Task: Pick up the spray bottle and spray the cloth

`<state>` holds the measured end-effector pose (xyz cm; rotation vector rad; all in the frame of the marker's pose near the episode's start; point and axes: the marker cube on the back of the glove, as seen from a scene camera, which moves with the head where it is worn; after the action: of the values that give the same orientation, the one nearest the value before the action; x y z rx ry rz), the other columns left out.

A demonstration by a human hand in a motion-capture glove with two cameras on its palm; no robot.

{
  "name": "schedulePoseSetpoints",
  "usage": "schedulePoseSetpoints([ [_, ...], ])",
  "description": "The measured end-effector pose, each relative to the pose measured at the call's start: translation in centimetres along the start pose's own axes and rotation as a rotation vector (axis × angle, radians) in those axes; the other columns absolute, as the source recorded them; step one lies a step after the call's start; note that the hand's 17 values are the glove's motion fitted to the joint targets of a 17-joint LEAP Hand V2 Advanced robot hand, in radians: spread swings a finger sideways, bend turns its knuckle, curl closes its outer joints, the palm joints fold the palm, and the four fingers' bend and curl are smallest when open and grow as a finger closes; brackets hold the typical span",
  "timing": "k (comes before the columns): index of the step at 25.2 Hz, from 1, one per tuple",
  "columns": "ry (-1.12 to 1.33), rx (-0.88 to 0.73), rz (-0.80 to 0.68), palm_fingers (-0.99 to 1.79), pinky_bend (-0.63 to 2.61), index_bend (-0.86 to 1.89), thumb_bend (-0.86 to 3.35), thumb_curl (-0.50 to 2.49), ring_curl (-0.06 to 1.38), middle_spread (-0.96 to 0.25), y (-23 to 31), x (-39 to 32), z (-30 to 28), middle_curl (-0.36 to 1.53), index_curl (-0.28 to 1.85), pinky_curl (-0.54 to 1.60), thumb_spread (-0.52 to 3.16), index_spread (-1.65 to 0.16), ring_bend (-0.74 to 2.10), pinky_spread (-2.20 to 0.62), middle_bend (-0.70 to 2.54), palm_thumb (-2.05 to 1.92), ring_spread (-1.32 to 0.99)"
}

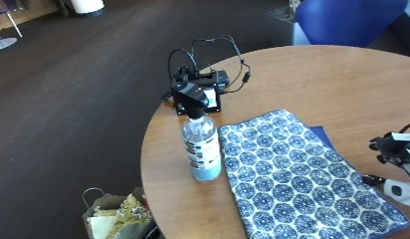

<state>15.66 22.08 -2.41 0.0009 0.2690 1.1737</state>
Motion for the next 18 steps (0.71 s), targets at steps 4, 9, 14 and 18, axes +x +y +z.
schedulePoseSetpoints([
  [4, -0.028, 0.031, -0.014, 0.62, 0.18, 0.31, -0.01, 0.5, 0.29, -0.06, -1.0, 2.0, 1.1, 0.36, 0.32, 0.28, 1.12, -0.38, 0.22, 0.28, 0.25, 0.79, -0.06],
  [9, -0.13, 0.172, -0.137, 0.78, 0.07, 0.29, -0.01, 0.49, 0.31, -0.08, -2.5, 1.5, 0.7, 0.39, 0.34, 0.21, 1.16, -0.35, 0.3, 0.28, 0.36, 0.8, -0.1],
  [14, -0.185, 0.248, -0.204, 0.89, 0.07, 0.26, 0.0, 0.5, 0.34, -0.09, -4.4, 0.4, 0.1, 0.41, 0.36, 0.18, 1.18, -0.33, 0.37, 0.27, 0.42, 0.82, -0.15],
  [18, -0.264, 0.276, -0.213, 0.93, 0.09, 0.24, 0.0, 0.51, 0.35, -0.1, -5.4, 0.0, -0.6, 0.42, 0.37, 0.17, 1.19, -0.31, 0.38, 0.25, 0.43, 0.84, -0.16],
])
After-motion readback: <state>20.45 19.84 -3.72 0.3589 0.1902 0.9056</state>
